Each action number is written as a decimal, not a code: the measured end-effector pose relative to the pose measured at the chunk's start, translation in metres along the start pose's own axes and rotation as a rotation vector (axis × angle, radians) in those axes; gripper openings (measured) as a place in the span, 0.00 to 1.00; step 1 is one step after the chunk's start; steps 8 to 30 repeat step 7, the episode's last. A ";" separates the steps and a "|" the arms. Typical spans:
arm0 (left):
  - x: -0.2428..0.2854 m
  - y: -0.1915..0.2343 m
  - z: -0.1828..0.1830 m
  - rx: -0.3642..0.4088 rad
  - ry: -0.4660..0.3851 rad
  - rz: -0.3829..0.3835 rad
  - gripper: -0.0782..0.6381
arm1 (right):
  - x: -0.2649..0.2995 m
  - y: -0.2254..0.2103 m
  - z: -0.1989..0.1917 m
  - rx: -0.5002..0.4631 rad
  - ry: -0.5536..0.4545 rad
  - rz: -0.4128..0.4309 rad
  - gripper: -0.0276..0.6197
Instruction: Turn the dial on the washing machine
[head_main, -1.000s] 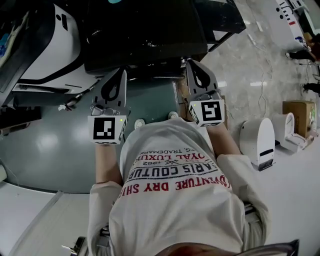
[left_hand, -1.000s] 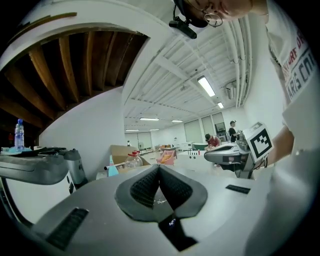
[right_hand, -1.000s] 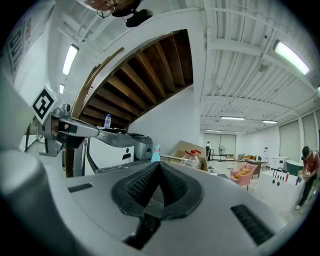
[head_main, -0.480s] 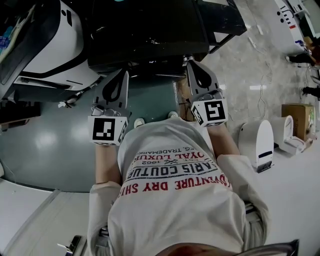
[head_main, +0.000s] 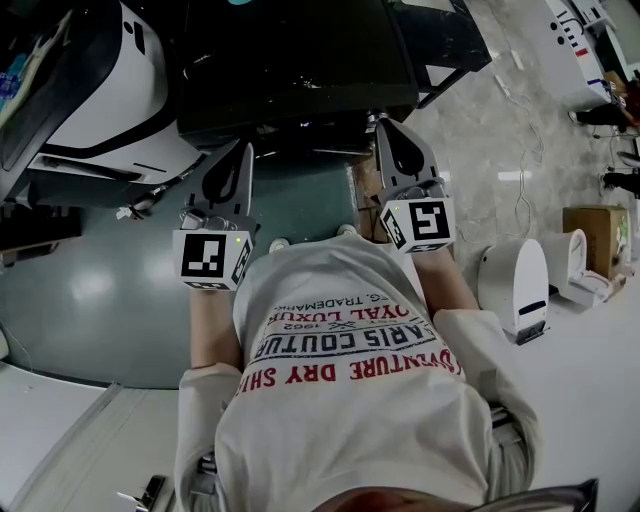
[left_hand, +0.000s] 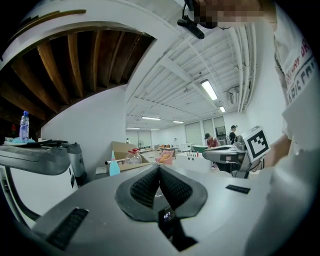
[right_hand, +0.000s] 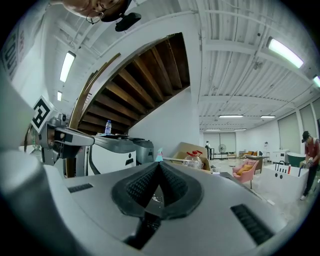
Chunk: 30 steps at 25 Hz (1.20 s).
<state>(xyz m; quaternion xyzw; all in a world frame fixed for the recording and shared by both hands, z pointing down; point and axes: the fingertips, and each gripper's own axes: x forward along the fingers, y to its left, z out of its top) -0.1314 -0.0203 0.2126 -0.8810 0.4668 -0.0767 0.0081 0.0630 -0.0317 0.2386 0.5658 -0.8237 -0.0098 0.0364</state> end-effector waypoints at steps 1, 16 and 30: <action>0.000 0.001 -0.001 -0.003 0.003 -0.003 0.13 | 0.000 0.000 -0.001 0.002 0.005 -0.003 0.09; 0.004 0.002 -0.007 -0.009 0.021 -0.021 0.13 | 0.003 0.003 -0.007 0.028 0.029 -0.001 0.09; 0.004 0.002 -0.007 -0.009 0.021 -0.021 0.13 | 0.003 0.003 -0.007 0.028 0.029 -0.001 0.09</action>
